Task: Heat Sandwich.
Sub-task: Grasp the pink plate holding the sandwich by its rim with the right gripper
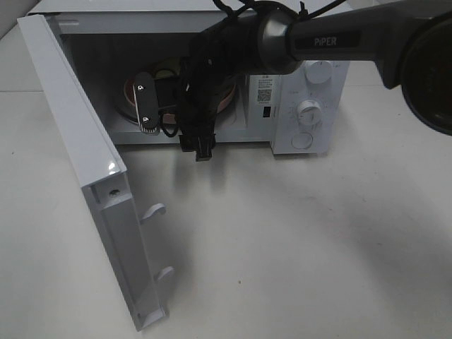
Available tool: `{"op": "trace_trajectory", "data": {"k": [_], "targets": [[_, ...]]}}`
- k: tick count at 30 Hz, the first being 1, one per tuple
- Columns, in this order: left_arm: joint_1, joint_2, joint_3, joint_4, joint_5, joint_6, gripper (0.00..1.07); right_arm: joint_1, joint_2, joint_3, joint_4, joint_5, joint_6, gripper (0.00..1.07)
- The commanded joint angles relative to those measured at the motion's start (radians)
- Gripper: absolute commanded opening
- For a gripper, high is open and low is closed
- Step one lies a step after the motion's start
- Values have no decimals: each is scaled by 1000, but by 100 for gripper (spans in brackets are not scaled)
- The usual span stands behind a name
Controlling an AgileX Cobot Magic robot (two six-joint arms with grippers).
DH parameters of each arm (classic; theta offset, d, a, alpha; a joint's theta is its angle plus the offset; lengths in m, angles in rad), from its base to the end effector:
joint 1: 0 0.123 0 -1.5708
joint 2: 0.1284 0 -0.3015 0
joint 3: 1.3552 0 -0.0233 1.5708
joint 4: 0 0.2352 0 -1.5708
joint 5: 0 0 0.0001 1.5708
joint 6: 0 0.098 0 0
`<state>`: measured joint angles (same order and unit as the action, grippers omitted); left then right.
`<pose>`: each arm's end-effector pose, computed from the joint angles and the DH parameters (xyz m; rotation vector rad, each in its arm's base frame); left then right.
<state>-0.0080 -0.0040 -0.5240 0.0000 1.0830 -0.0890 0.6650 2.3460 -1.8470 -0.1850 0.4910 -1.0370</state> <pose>-0.0331 0.0003 0.2709 -0.0826 2.0375 -0.0608 0.4165 0.3158 0.1605 -1.9792 1.5148 -0.3359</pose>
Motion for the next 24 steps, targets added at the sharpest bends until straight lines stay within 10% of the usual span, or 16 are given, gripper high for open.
{"op": "trace_trajectory", "data": {"k": [1, 6, 13, 24], "targets": [[3, -17, 4, 0, -12, -4, 100, -2, 7, -10, 4, -3, 18, 75], [3, -17, 4, 0, -12, -4, 100, -11, 7, -10, 4, -4, 46, 58], [3, -17, 4, 0, -12, -4, 100, -11, 7, -10, 4, 29, 70, 0], [3, -17, 4, 0, -12, -4, 100, -11, 7, -10, 2, 52, 38, 0]]}}
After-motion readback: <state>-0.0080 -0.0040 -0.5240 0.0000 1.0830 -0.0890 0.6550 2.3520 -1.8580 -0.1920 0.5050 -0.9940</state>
